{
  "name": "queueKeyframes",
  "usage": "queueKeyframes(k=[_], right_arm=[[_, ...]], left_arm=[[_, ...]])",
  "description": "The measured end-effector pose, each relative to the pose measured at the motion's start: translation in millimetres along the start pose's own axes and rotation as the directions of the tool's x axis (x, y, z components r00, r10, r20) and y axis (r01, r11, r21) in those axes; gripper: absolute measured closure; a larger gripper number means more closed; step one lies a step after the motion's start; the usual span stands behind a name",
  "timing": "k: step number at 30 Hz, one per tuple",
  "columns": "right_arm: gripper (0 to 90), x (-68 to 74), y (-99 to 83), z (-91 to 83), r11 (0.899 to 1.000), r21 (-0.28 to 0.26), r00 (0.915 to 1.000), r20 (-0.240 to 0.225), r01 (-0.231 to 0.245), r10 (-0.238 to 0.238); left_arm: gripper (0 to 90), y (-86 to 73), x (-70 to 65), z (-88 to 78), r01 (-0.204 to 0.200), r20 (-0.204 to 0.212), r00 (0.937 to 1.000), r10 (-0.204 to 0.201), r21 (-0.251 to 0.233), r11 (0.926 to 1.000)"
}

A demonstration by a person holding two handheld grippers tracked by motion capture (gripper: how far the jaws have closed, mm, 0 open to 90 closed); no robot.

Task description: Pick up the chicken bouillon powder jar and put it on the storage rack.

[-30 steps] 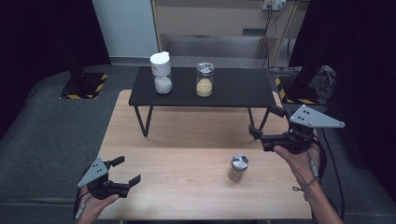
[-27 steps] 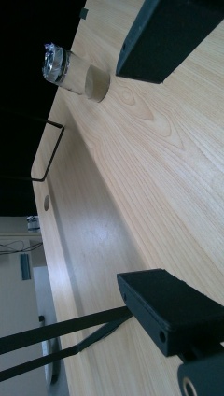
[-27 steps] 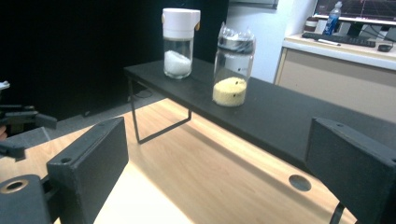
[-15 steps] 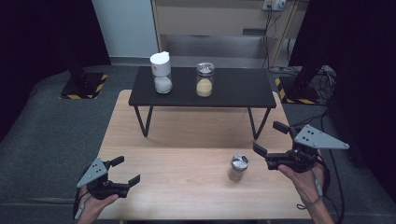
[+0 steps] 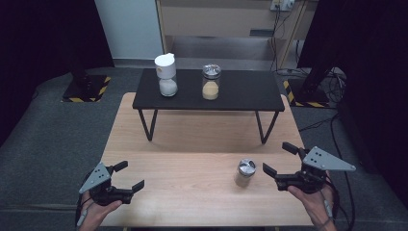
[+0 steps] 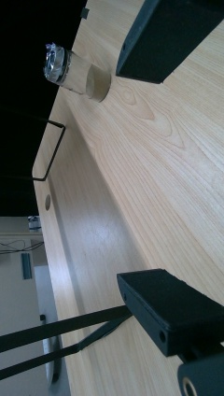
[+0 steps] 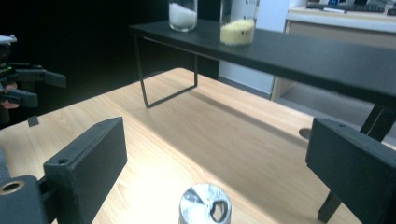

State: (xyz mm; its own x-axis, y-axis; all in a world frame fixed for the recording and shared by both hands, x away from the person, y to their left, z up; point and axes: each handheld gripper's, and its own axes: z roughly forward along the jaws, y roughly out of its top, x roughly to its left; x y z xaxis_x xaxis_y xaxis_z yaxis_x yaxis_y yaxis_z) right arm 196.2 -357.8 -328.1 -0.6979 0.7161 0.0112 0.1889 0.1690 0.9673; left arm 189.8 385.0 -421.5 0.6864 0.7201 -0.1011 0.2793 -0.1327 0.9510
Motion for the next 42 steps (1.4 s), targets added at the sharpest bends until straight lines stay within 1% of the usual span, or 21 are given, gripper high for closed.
queueKeyframes(k=[3,8,14,20,32,38,42], right_arm=[[5.8,-1.4,-7.6,-0.9,1.0,0.01,0.9999,0.005,-0.014,0.014],[5.8,-2.1,-19.1,-3.0,0.999,0.032,0.9998,0.018,-0.013,0.013],[5.8,-3.7,-33.7,-3.8,0.998,0.047,0.9991,0.028,-0.032,0.031],[5.8,-4.1,-42.0,-3.0,0.998,0.055,0.9987,0.033,-0.041,0.039],[5.8,-7.8,-60.9,-2.3,0.996,0.068,0.9982,0.018,-0.058,0.056],[5.8,-8.8,-66.6,-3.1,0.996,0.067,0.9982,0.009,-0.061,0.06],[5.8,-10.0,-69.1,-2.3,0.995,0.078,0.9981,0.0,-0.061,0.061]], left_arm=[[2.1,0.2,-0.3,0.1,-0.003,-0.001,1.0,0.003,0.001,1.0],[2.1,-0.1,-0.3,-0.1,-0.001,-0.004,1.0,0.001,0.0,1.0],[2.1,-0.3,-0.2,-0.1,-0.002,-0.003,1.0,0.002,-0.002,1.0],[2.1,-0.6,0.0,-0.1,-0.001,-0.002,1.0,0.001,-0.004,1.0],[2.1,-0.9,0.2,-0.1,0.001,-0.002,1.0,-0.001,-0.005,1.0],[2.1,-0.9,0.3,-0.4,0.0,-0.001,1.0,0.0,-0.007,1.0],[2.1,-1.0,0.2,-0.5,0.0,0.0,1.0,0.0,-0.009,1.0]])
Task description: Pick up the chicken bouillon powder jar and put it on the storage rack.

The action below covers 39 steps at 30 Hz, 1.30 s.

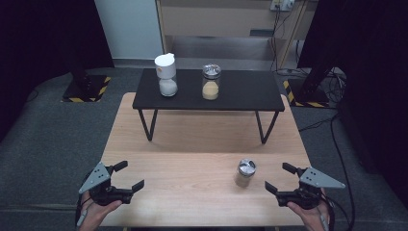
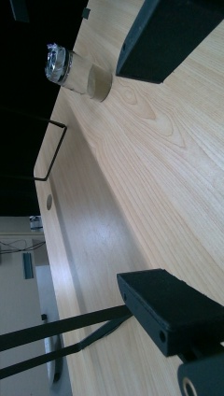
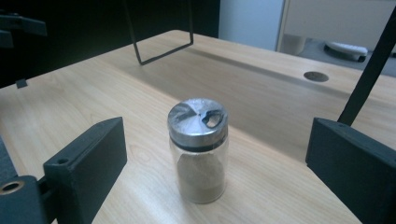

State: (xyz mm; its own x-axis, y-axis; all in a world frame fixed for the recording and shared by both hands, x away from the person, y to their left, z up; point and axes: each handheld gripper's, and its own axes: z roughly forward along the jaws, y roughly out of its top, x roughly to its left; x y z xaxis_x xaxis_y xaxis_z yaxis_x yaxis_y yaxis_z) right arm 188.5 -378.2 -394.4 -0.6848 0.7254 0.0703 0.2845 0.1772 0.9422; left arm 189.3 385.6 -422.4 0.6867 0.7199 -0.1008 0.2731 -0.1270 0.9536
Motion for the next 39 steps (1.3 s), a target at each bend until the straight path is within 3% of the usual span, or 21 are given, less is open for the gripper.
queueKeyframes(k=[18,39], right_arm=[[5.9,-4.5,-5.9,-1.2,1.0,-0.014,0.9998,-0.022,-0.001,0.001],[3.9,-4.5,-6.6,-1.1,1.0,-0.014,0.9998,-0.016,-0.014,0.014]], left_arm=[[2.1,0.5,0.1,-0.1,-0.011,0.014,0.9998,0.011,-0.003,0.9999],[2.1,-0.8,0.0,-2.7,-0.004,0.013,0.9999,0.004,-0.011,0.9999]])
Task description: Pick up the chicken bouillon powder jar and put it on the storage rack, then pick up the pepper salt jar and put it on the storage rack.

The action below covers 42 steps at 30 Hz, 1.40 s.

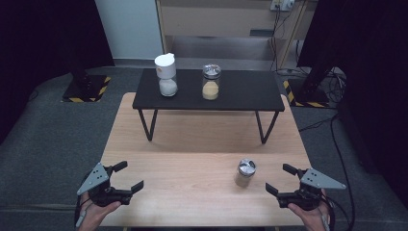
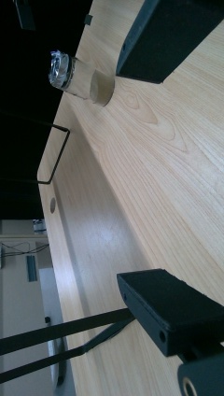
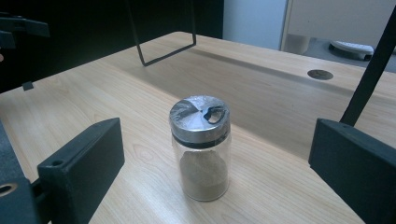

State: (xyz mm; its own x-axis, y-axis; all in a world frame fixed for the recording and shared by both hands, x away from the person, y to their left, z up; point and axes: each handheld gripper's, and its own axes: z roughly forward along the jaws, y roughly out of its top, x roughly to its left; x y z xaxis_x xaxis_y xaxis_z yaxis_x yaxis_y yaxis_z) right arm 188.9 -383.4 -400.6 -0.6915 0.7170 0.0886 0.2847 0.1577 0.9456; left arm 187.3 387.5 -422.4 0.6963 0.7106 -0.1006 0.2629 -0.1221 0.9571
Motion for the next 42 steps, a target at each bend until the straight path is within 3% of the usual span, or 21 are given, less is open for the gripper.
queueKeyframes(k=[24,33,42], right_arm=[[2.2,0.7,0.5,-4.1,0.999,-0.032,0.9999,-0.005,-0.009,0.009],[2.4,1.6,11.7,2.2,1.0,-0.005,0.9996,-0.022,0.02,-0.02],[3.0,-2.1,24.9,20.3,0.998,0.038,0.9978,-0.051,0.044,-0.042]], left_arm=[[2.1,-3.3,-2.0,-13.0,0.003,-0.036,0.9993,-0.004,-0.025,0.9997],[2.1,-4.0,-1.2,-13.1,0.008,-0.038,0.9992,-0.009,-0.027,0.9996],[2.1,-4.3,-1.0,-12.5,0.01,-0.037,0.9993,-0.011,-0.027,0.9996]])
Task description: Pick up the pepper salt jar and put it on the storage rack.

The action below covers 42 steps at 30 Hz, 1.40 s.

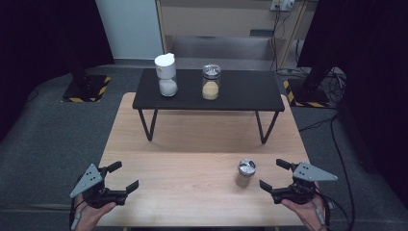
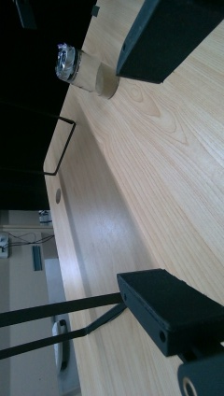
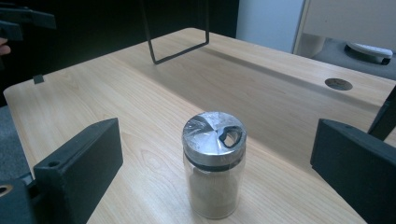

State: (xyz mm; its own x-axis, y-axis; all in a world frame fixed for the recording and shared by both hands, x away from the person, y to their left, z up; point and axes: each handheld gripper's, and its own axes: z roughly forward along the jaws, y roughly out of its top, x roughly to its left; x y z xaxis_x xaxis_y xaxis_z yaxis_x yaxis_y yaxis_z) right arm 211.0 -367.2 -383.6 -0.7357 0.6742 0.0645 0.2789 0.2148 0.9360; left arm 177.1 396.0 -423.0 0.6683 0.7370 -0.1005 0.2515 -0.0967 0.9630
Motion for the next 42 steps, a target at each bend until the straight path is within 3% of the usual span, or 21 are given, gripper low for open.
queueKeyframes(k=[18,42], right_arm=[[3.9,-8.5,11.8,36.8,0.997,0.079,0.9993,-0.034,0.014,-0.012],[10.4,-21.1,16.9,75.0,0.982,0.188,0.9986,-0.05,0.028,-0.019]], left_arm=[[2.1,0.4,-0.3,0.8,-0.004,0.002,1.0,0.004,0.004,1.0],[2.1,0.0,0.4,0.9,-0.003,0.004,1.0,0.003,0.003,1.0]])
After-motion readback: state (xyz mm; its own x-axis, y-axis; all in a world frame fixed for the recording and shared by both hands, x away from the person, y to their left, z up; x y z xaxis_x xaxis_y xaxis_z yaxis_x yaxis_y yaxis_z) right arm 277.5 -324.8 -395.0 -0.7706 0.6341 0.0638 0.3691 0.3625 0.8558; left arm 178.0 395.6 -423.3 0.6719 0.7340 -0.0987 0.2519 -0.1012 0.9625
